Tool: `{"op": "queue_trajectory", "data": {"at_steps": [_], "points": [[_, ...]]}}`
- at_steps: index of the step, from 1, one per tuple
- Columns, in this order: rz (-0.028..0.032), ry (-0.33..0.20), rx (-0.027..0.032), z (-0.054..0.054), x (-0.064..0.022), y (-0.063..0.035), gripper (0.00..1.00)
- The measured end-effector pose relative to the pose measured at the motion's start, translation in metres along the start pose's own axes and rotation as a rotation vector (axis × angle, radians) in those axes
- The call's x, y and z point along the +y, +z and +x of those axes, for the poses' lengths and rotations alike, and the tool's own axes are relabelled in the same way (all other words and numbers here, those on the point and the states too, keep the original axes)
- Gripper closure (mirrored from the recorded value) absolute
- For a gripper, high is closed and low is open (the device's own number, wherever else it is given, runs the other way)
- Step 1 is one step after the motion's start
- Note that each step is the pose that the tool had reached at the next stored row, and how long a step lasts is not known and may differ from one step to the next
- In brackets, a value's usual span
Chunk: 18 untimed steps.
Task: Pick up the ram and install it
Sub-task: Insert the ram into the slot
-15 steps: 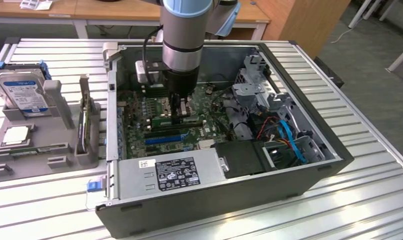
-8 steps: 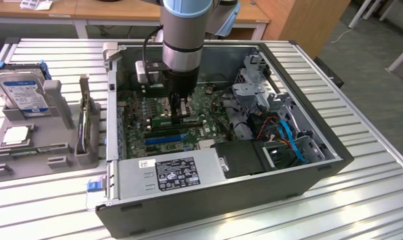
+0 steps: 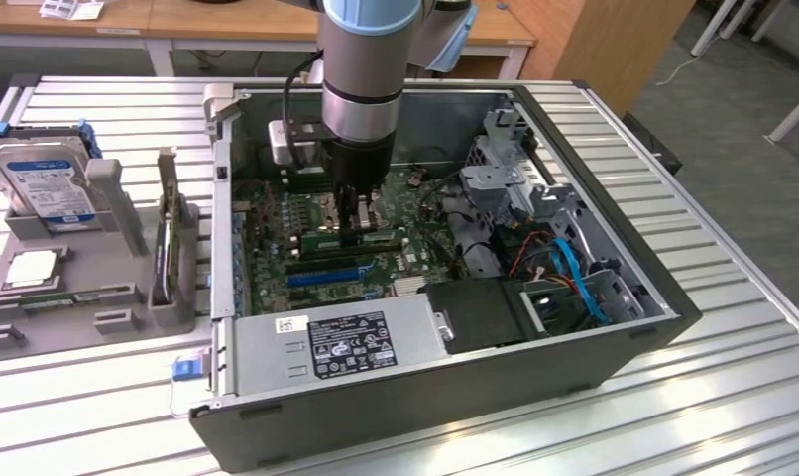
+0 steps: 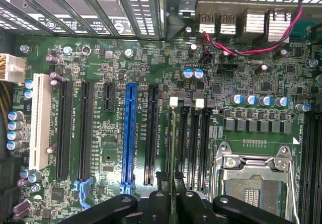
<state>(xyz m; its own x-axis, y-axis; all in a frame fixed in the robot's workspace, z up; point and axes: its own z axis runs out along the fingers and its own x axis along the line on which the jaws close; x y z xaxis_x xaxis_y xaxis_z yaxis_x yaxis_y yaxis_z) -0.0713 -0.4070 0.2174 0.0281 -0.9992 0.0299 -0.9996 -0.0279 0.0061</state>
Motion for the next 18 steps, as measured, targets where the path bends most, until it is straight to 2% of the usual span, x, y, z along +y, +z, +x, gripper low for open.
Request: {"op": "queue_trajectory", "data": {"at_steps": [18], "points": [[0.0004,0.015,0.0,-0.0001,0.0002,0.0028,0.86]]}}
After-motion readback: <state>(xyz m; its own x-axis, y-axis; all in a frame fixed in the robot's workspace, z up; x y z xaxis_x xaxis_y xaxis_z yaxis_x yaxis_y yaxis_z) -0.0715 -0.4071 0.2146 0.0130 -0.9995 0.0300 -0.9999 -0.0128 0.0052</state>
